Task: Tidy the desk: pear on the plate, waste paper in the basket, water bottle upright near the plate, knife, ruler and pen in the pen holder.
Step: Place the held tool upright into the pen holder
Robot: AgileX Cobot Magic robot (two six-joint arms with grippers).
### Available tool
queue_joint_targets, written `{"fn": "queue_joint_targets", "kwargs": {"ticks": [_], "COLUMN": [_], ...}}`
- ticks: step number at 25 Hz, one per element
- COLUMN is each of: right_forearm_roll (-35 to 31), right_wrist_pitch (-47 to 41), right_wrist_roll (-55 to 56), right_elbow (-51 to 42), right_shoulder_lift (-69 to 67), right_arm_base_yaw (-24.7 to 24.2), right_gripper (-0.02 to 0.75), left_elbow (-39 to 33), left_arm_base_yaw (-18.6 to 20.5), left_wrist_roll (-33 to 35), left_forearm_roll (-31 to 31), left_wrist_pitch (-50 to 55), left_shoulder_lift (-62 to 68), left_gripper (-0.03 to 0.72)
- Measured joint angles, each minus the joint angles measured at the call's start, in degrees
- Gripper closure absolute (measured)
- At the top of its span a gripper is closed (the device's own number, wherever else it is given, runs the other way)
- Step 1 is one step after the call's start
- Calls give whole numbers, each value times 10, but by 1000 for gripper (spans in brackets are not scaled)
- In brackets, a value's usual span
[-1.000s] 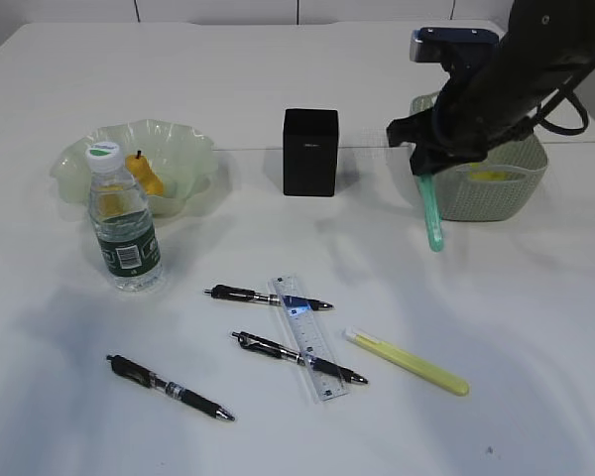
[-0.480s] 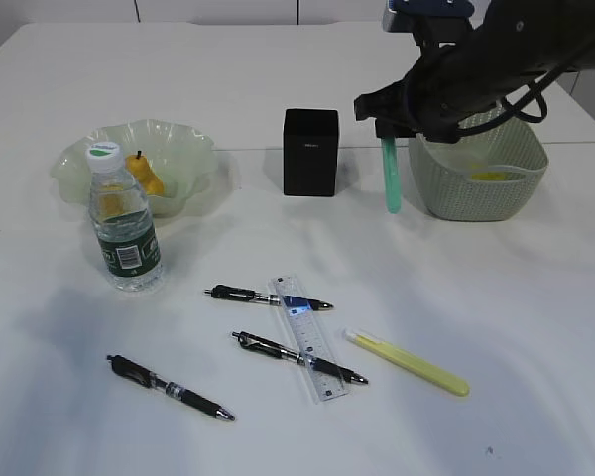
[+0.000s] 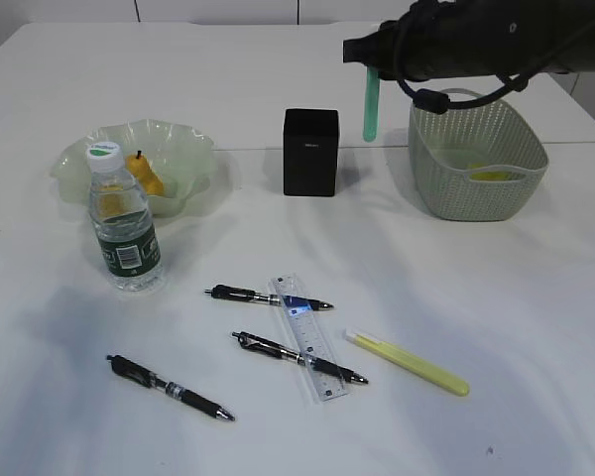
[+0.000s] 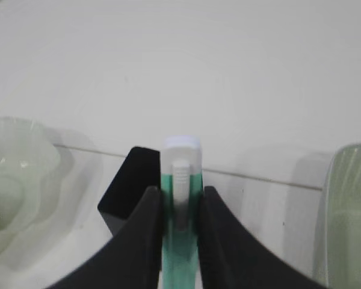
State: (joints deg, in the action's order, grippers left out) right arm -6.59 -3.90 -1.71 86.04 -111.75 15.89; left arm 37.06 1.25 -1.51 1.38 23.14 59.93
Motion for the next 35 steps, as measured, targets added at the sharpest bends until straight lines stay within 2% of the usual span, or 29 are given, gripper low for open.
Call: {"fn": "queue_joint_targets", "kwargs": {"ticks": [9, 16, 25, 35], "right_forearm_roll": [9, 51, 86, 97], "right_wrist_pitch": [111, 117, 117, 133], "right_wrist_roll": [-1, -1, -1, -1], "right_elbow": [3, 47, 80, 109], "right_shoulder_lift": [-8, -41, -69, -112], "right_arm_base_yaw": [3, 26, 27, 27], "right_gripper": [620, 620, 619, 620], "left_elbow": [0, 0, 0, 0], "left_arm_base_yaw": [0, 0, 0, 0], "left_wrist_roll": [0, 0, 0, 0], "left_forearm_roll": [0, 0, 0, 0], "left_wrist_pitch": [0, 1, 2, 2], "left_shoulder_lift": [0, 0, 0, 0], "left_gripper": [286, 286, 286, 286]}}
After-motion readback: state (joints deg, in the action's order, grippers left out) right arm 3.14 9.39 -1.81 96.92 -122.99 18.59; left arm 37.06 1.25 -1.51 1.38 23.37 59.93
